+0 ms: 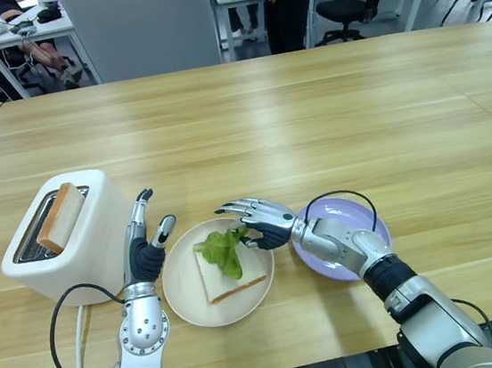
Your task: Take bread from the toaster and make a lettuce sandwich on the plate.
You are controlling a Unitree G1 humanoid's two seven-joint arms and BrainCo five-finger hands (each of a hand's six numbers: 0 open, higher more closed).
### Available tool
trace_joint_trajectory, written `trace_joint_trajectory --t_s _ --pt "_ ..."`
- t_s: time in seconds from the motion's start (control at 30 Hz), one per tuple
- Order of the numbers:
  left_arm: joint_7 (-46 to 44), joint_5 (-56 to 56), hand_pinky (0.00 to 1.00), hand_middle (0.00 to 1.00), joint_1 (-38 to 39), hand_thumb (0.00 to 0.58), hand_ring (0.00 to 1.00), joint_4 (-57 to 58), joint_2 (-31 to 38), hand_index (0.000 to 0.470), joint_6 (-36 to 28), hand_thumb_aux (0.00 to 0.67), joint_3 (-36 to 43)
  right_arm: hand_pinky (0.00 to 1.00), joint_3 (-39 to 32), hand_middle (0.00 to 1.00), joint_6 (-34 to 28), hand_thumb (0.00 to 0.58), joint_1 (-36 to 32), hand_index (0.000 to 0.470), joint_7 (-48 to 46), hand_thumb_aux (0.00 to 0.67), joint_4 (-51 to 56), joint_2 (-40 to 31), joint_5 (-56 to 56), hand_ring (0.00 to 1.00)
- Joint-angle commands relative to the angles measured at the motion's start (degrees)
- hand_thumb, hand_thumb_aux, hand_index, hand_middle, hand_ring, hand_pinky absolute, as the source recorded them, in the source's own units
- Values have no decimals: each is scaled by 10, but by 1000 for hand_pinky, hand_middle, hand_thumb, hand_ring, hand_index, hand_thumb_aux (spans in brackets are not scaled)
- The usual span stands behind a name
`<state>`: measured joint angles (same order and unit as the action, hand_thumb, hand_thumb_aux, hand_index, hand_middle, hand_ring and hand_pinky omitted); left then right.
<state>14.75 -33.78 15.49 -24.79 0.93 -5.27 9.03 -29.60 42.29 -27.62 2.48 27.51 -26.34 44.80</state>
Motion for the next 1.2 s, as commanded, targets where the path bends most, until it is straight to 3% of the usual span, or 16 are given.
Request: trace_joint_trajectory --t_s 0.03,0.53,0.8,0.87,1.0,1.1,1.2 --pt "-5 3 0 0 1 0 0 11 4 0 1 0 -2 0 -3 0 -11 0 -5 0 -4 0 -20 -9 24 0" --pt "-7 0 0 0 -1 0 0 12 8 0 -1 0 3 0 34 0 -48 0 14 0 -47 0 -154 -54 3 0" --pt "-47 -114 0 0 5 0 0 -104 24 0 -49 0 17 0 57 0 -123 0 58 0 -76 0 -148 -31 -30 0" --pt "-65 -169 0 0 3 0 0 -137 35 0 -68 0 6 0 74 0 -162 0 89 0 -114 0 -158 1 -115 0" --pt "-116 -198 0 0 5 0 0 -186 49 0 -111 0 -46 0 141 0 -375 0 216 0 -236 0 -297 102 -438 0" --pt "-150 -148 0 0 15 0 0 -217 44 0 -135 0 -97 0 168 0 -471 0 279 0 -257 0 -388 131 -548 0" --pt "-177 -192 0 0 31 0 0 -244 80 0 -141 0 -149 0 199 0 -553 0 312 0 -246 0 -443 149 -623 0"
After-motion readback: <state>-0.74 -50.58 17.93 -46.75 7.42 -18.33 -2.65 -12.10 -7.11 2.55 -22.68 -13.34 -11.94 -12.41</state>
